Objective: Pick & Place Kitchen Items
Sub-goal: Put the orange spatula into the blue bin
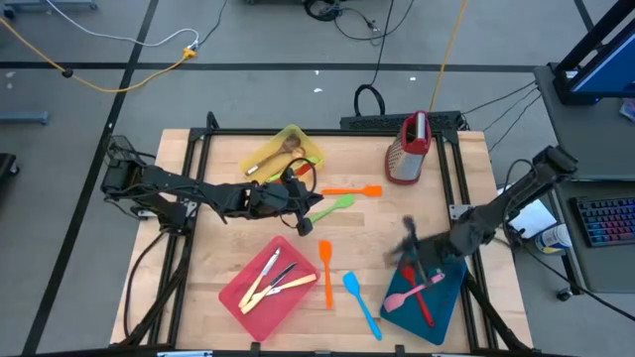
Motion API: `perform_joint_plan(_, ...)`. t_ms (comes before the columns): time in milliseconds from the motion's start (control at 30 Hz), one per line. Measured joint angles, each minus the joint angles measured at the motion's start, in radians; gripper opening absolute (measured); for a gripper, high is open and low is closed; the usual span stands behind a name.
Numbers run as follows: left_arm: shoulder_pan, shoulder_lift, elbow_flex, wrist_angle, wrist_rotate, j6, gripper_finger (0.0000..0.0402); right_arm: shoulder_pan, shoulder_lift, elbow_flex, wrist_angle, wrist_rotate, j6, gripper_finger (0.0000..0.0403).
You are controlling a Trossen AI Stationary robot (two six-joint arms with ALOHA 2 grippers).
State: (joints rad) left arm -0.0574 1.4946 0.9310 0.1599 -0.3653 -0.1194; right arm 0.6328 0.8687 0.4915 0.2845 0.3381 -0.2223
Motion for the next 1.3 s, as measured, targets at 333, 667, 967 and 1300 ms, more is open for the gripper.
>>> perform_joint_plan(333,-0.007,0.0,0.0,-0.034,0.0,-0.018,0.0026,-0.148,-0.01,0.0,0.073,0.455,-0.064,0.0061)
perform_joint_plan(667,-0.021,0.0,0.0,-0.036,0.0,-0.017,0.0026,-0.351,0.105,0.001,0.055,0.129,-0.088,0.0062)
perform_joint_plan(967,-0.023,0.0,0.0,-0.037,0.0,-0.015,0.0026,-0.522,0.226,0.001,0.085,0.131,-0.111,0.0118)
perform_joint_plan(1300,-0.023,0.0,0.0,-0.037,0.0,-0.015,0.0026,-0.774,0.369,0.002,0.196,-0.166,0.086,0.0164)
